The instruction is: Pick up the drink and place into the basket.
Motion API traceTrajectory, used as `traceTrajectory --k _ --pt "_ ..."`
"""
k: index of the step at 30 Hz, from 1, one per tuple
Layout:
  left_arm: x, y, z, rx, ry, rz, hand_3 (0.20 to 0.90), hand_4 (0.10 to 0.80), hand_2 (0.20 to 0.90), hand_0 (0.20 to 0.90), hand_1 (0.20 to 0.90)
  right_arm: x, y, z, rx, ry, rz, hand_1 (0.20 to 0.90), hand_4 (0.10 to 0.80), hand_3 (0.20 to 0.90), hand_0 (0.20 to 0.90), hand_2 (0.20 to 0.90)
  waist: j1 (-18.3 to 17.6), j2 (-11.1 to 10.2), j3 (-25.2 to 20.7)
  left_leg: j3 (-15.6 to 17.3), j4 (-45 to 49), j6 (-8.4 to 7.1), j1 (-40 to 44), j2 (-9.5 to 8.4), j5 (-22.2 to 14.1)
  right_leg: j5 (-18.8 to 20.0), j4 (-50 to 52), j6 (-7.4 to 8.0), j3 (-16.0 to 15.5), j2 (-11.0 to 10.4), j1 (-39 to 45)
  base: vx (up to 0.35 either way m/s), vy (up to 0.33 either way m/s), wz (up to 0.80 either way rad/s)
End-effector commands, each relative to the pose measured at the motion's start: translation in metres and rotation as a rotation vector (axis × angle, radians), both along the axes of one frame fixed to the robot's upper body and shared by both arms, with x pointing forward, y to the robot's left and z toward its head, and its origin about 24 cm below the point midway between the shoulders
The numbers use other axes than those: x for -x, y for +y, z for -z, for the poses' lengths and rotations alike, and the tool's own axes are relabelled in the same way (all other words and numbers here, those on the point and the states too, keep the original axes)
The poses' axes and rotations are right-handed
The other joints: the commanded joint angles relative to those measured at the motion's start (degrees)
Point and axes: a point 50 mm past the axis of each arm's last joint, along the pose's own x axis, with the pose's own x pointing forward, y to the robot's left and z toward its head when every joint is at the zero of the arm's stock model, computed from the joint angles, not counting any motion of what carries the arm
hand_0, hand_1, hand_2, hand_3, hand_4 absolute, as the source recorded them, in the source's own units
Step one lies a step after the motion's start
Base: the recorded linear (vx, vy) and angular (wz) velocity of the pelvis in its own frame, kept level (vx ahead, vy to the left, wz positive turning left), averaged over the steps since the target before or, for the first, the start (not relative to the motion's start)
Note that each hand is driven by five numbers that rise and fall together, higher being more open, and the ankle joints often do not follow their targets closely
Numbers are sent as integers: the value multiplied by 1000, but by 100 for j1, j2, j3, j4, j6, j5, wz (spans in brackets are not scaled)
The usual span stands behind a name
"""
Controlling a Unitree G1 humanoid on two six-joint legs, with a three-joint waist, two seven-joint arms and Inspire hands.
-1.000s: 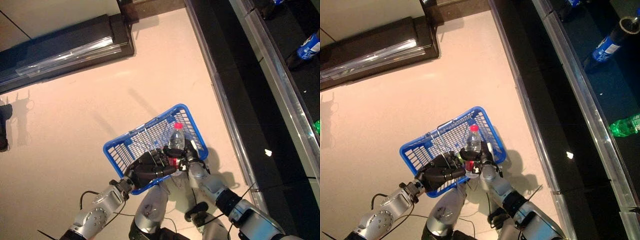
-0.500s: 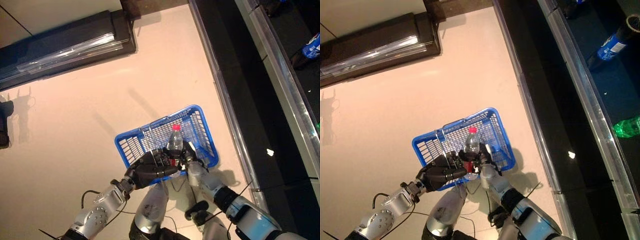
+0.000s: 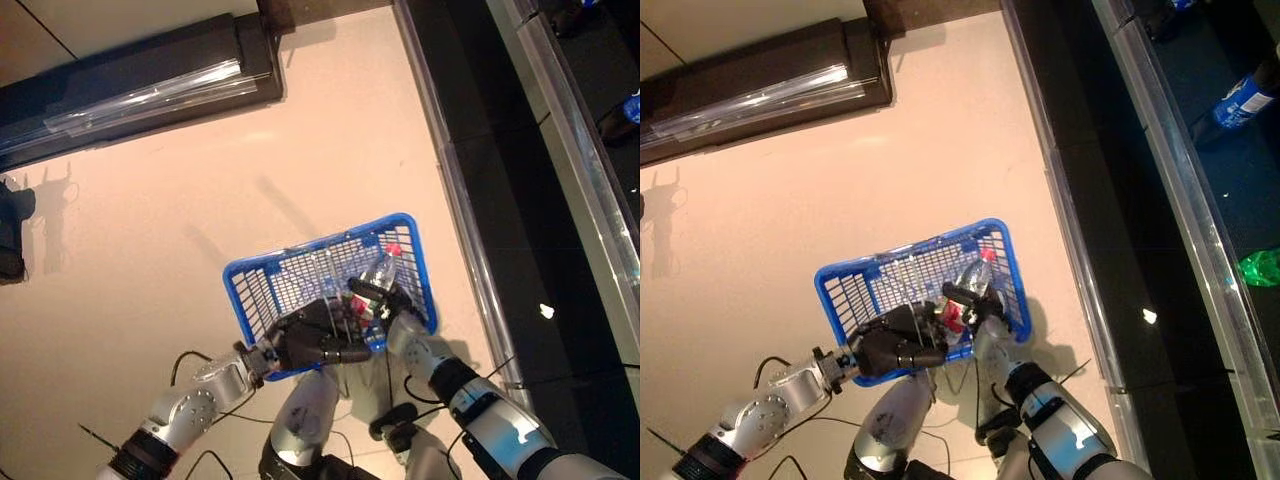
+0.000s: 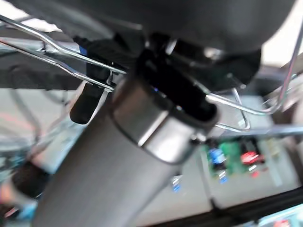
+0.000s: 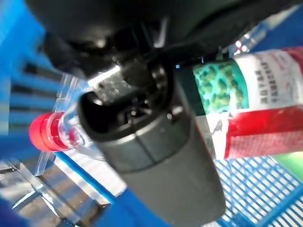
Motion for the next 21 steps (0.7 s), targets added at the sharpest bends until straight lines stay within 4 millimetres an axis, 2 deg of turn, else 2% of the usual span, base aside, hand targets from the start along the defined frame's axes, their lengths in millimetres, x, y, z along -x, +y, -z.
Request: traceTrajectory --k 1,9,16,17,18,19,20,21 --pt "39 -59 -93 465 -345 447 200 100 300 300 300 -29 51 -68 -191 -249 -150 300 100 200 300 300 -200 42 -402 263 328 349 -361 -320 -3 691 -176 -212 122 222 -130 37 42 0" --pt "37 -55 -90 471 -323 447 200 100 300 300 300 -35 41 -68 -226 -208 -153 300 100 200 300 300 -176 87 -442 293 408 390 -420 -361 -30 693 -48 -172 105 131 -229 16 22 0" --pt "37 -49 -89 476 -316 448 200 100 300 300 300 -35 33 -59 -250 -155 -155 300 100 200 300 300 -143 103 -392 303 464 425 -482 -387 -38 694 93 -150 83 63 -338 0 0 0" --pt "37 -48 -89 477 -315 448 200 100 300 300 300 -35 31 -58 -257 -148 -139 328 133 233 328 328 -141 100 -383 305 463 427 -483 -386 -37 699 105 -146 82 61 -349 0 0 0" --pt "37 -48 -88 478 -314 447 200 100 300 300 300 -35 30 -57 -267 -140 -123 371 182 282 371 371 -141 97 -374 303 465 431 -485 -386 -35 702 118 -144 85 59 -358 0 0 0" --pt "37 -48 -88 478 -314 447 200 100 300 300 300 -35 29 -55 -271 -133 -112 679 542 642 679 679 -141 97 -370 303 461 434 -483 -385 -35 704 129 -140 87 57 -365 0 0 0" --pt "36 -47 -87 479 -312 444 200 100 300 300 300 -36 26 -53 -266 -122 -92 900 800 900 900 900 -142 97 -366 307 463 437 -484 -383 -37 705 149 -135 90 51 -380 0 0 0" --pt "36 -48 -87 482 -306 441 200 100 300 300 300 -35 24 -51 -266 -106 -77 900 800 900 900 900 -142 93 -360 311 465 441 -487 -381 -38 711 157 -133 96 48 -393 0 0 0"
